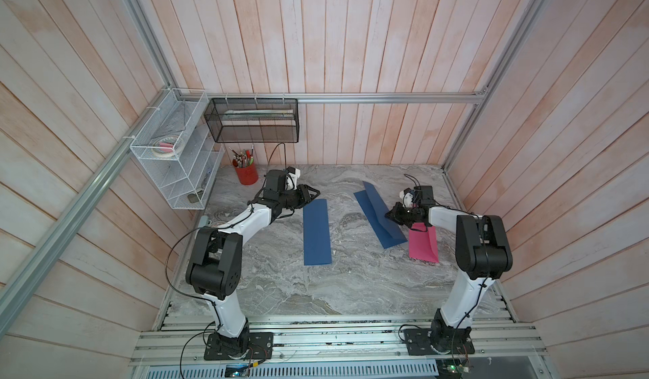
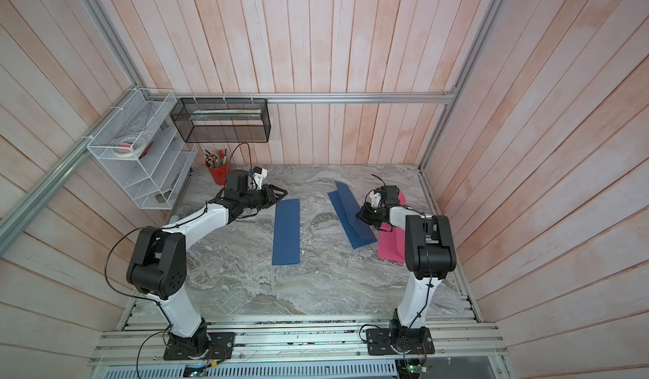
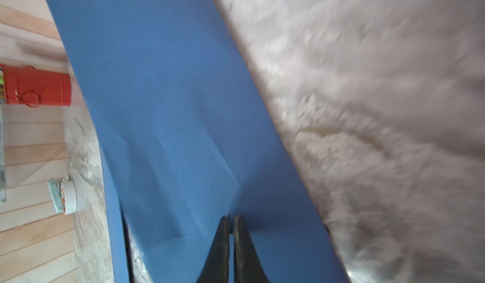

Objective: Fold the rectangular paper in half along the long edge
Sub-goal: Move the paper to the center of the board.

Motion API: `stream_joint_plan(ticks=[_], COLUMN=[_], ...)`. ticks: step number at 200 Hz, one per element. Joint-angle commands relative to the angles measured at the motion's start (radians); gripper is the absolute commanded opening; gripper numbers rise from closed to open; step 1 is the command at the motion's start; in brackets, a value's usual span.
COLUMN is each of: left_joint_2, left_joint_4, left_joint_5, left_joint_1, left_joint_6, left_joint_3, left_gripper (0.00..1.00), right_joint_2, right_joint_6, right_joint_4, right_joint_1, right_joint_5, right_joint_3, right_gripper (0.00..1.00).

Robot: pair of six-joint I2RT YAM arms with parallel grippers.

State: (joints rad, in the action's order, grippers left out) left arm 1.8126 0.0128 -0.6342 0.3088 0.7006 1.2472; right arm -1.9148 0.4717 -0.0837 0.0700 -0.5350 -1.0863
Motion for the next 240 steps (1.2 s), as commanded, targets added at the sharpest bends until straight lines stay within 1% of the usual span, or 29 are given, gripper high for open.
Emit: stream_joint_plan(ticks=[1, 27, 38, 62, 87, 102, 116, 130, 140, 160, 183, 198, 219, 240], left_joint_2=[0.051, 0.103, 0.123, 0.167, 0.221, 0.249, 0.269, 0.278, 0.275, 0.242, 0.173, 0.140, 0.154, 0.179], left_joint_4=[-0.043, -0.017, -0.020, -0.017, -0.020, -0.012, -0.026, -0.042, -0.052, -0.047, -0.018, 0.009, -0.011, -0.008], left_joint_5=[0.033, 0.024, 0.029, 0.033, 0.042, 0.041, 0.045, 0.056, 0.066, 0.087, 0.098, 0.110, 0.116, 0.119], left_joint_1=[0.060, 0.111, 0.132, 0.182, 0.215, 0.228, 0.241, 0.250, 0.253, 0.253, 0.253, 0.258, 0.268, 0.278], left_joint_6=[-0.014, 0.023, 0.029, 0.037, 0.053, 0.065, 0.061, 0.052, 0.046, 0.043, 0.055, 0.069, 0.071, 0.077], left_joint_3=[0.047, 0.072, 0.088, 0.123, 0.152, 0.156, 0.158, 0.141, 0.121, 0.058, -0.024, -0.070, -0.080, -0.086], left_gripper=[0.37, 0.34, 0.32, 0.30, 0.28, 0.27, 0.25, 0.22, 0.19, 0.15, 0.14, 0.14, 0.13, 0.11], right_joint_2=[-0.038, -0.035, -0.020, 0.044, 0.095, 0.123, 0.157, 0.198, 0.227, 0.267, 0.288, 0.295, 0.300, 0.303], right_joint_6=[0.021, 0.066, 0.097, 0.204, 0.381, 0.538, 0.671, 0.752, 0.761, 0.747, 0.749, 0.779, 0.840, 0.832], right_joint_4=[0.057, 0.120, 0.161, 0.285, 0.459, 0.621, 0.778, 0.824, 0.815, 0.736, 0.707, 0.731, 0.794, 0.763], right_joint_1=[0.064, 0.100, 0.109, 0.158, 0.250, 0.296, 0.331, 0.361, 0.380, 0.395, 0.395, 0.396, 0.405, 0.424], right_joint_5=[0.002, -0.003, -0.026, -0.039, -0.036, -0.030, 0.004, 0.062, 0.107, 0.175, 0.218, 0.235, 0.252, 0.269], right_joint_3=[0.039, 0.111, 0.155, 0.277, 0.414, 0.511, 0.603, 0.658, 0.670, 0.667, 0.674, 0.691, 0.721, 0.701], right_gripper=[0.08, 0.07, 0.07, 0.07, 0.07, 0.07, 0.08, 0.08, 0.08, 0.08, 0.08, 0.07, 0.07, 0.07])
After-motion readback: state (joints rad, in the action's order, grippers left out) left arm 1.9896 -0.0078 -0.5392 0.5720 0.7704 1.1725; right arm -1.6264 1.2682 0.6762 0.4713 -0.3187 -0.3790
